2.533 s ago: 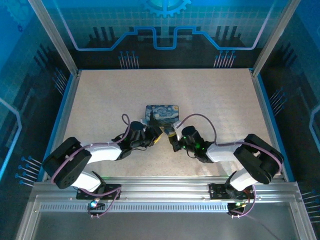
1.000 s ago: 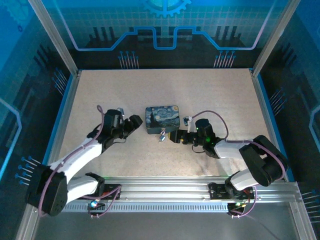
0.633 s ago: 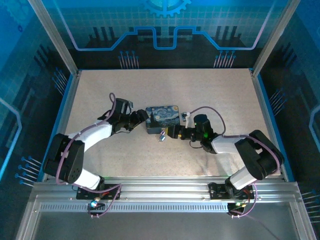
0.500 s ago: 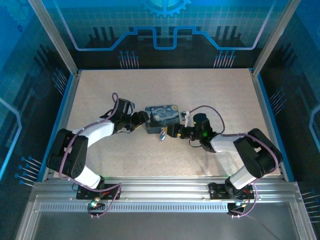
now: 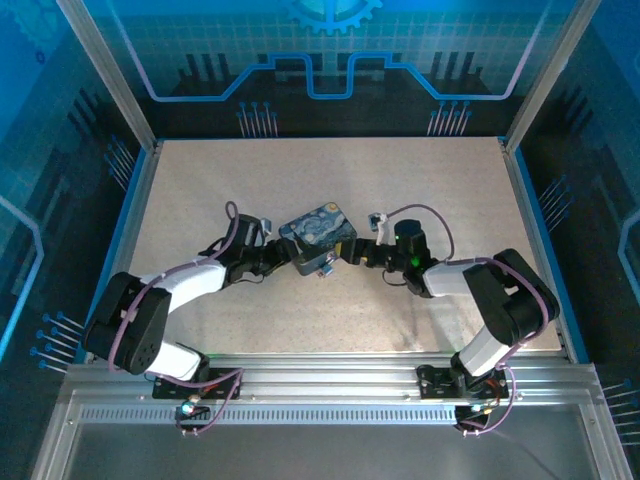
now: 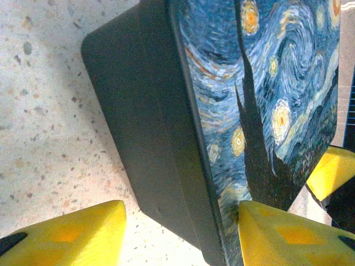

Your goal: Unlock the padlock with the key

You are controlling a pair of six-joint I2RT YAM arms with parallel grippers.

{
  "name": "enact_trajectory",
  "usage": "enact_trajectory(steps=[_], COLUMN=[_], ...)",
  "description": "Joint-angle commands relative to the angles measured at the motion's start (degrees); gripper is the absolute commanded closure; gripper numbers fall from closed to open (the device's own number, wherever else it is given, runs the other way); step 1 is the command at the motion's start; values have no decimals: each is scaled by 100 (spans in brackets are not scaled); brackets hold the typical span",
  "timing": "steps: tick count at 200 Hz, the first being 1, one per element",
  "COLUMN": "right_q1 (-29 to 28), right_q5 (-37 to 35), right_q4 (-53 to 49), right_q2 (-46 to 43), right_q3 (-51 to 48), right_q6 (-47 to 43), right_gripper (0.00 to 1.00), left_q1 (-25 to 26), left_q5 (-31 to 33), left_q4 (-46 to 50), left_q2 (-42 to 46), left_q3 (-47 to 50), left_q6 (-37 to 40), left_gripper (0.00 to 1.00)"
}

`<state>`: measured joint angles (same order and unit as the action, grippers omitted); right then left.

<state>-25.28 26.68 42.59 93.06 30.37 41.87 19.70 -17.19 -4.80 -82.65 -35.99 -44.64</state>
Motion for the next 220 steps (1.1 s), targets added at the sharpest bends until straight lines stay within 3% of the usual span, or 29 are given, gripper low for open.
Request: enact_trajectory(steps=[1, 48, 220], right_q1=[54, -113, -547], right_q5=[161, 573, 657], right_q4=[492, 1233, 2076], right_q2=[-131, 273, 1936], right_q3=[-356, -453, 409], right_q6=[-56, 84, 220], right_gripper=[23, 27, 35], left_q1=[77, 86, 113], left_q5=[237, 260, 198], left_q4=[506, 532, 476], left_q2=[122, 223, 294], left_q3=[284, 292, 286], left_q6=[-110, -133, -297], left_gripper=[44, 44, 44])
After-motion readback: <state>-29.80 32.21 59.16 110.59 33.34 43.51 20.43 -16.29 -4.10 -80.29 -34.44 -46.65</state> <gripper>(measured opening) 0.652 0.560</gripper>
